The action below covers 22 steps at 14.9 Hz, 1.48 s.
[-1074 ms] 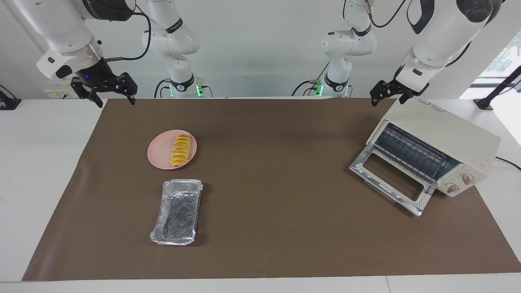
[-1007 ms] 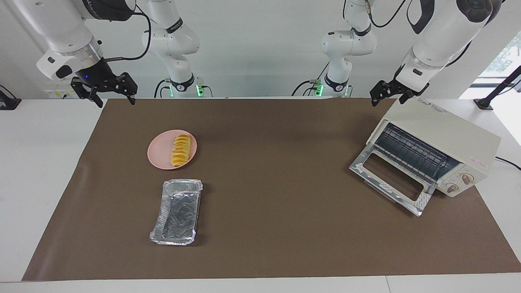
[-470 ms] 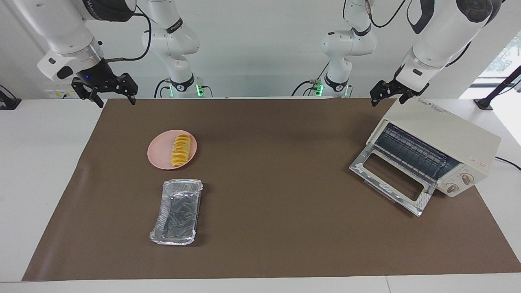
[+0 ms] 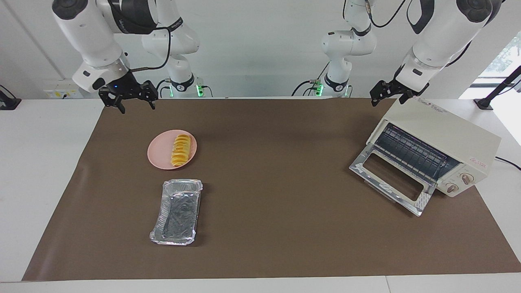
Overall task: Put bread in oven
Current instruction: 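Reach the right gripper to the orange bread on the pink plate, then close the right gripper on the orange bread roll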
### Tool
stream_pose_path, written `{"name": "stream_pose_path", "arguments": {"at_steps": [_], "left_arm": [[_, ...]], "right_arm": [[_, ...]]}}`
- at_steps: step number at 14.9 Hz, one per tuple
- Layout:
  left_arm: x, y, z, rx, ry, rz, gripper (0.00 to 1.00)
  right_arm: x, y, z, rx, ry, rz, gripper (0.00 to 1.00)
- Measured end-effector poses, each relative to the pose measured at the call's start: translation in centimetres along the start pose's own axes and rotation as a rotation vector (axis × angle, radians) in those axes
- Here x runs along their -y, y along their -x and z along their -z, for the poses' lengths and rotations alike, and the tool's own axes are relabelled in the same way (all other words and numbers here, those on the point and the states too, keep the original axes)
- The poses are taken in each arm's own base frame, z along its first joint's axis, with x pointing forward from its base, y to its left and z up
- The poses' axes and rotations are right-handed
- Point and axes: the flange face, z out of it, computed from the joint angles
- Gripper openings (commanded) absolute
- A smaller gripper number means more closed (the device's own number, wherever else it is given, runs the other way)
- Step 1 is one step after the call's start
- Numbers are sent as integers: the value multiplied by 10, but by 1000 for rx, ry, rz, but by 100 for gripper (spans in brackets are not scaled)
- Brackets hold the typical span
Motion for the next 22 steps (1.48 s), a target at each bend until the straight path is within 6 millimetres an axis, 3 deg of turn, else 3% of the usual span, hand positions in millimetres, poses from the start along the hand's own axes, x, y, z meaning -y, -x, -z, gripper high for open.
{"name": "stream_pose_path", "arguments": {"at_steps": [3,11,17,22], "left_arm": [[0,0,0,0,0,0,100],[0,0,0,0,0,0,100],[0,0,0,0,0,0,100],[0,0,0,0,0,0,100]], "right_arm": [[20,1,-40,12,3,17,100],[44,-11,-162,-4,12,67,100],[51,-8,-222,-70,19,98,100],[51,-6,-240,-93,22,122,100]]}}
